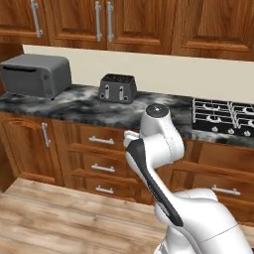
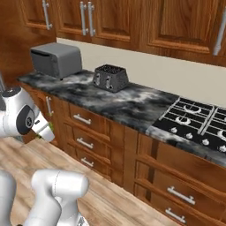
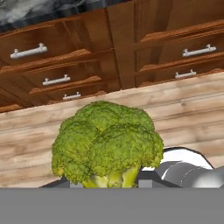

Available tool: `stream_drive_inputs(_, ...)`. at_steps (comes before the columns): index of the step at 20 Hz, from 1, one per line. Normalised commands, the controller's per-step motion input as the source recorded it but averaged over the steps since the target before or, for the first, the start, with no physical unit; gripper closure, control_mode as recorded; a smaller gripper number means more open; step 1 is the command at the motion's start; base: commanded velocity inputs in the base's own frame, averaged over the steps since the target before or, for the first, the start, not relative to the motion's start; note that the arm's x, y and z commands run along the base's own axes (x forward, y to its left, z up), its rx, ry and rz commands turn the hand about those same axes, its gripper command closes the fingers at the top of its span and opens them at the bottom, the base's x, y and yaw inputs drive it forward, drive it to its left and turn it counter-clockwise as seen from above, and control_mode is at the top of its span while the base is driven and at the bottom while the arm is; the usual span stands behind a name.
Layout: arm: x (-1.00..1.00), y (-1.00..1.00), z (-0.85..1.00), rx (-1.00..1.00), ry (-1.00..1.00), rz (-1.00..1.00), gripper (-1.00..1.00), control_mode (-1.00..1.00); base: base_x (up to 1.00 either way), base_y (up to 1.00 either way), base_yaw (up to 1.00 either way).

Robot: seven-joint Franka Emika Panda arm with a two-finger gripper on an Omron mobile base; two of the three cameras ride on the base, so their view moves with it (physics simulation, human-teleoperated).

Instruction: Turn on the sink faucet. Then move the broccoli from the counter to the sink. Turn off the sink. Move the vegetable from the sink to the pot next to the stove. Finally move the pot to the rear left burner.

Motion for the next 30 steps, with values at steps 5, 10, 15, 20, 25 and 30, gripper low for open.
stream_drive_inputs(5, 0.00, 0.00, 0.00, 0.00, 0.00, 0.00, 1.00, 1.00, 0.00, -0.76, -0.22)
stream_drive_inputs(10, 0.00, 0.00, 0.00, 0.00, 0.00, 0.00, 1.00, 1.00, 0.00, -0.80, -0.20)
stream_drive_inputs(15, 0.00, 0.00, 0.00, 0.00, 0.00, 0.00, 1.00, 1.00, 0.02, -0.68, -0.19)
stream_drive_inputs(20, 0.00, 0.00, 0.00, 0.00, 0.00, 0.00, 1.00, 1.00, 0.12, -0.60, -0.16)
stream_drive_inputs(25, 0.00, 0.00, 0.00, 0.00, 0.00, 0.00, 1.00, 1.00, 0.21, -0.65, -0.16)
stream_drive_inputs(30, 0.00, 0.00, 0.00, 0.00, 0.00, 0.00, 1.00, 1.00, 0.29, -0.65, -0.17)
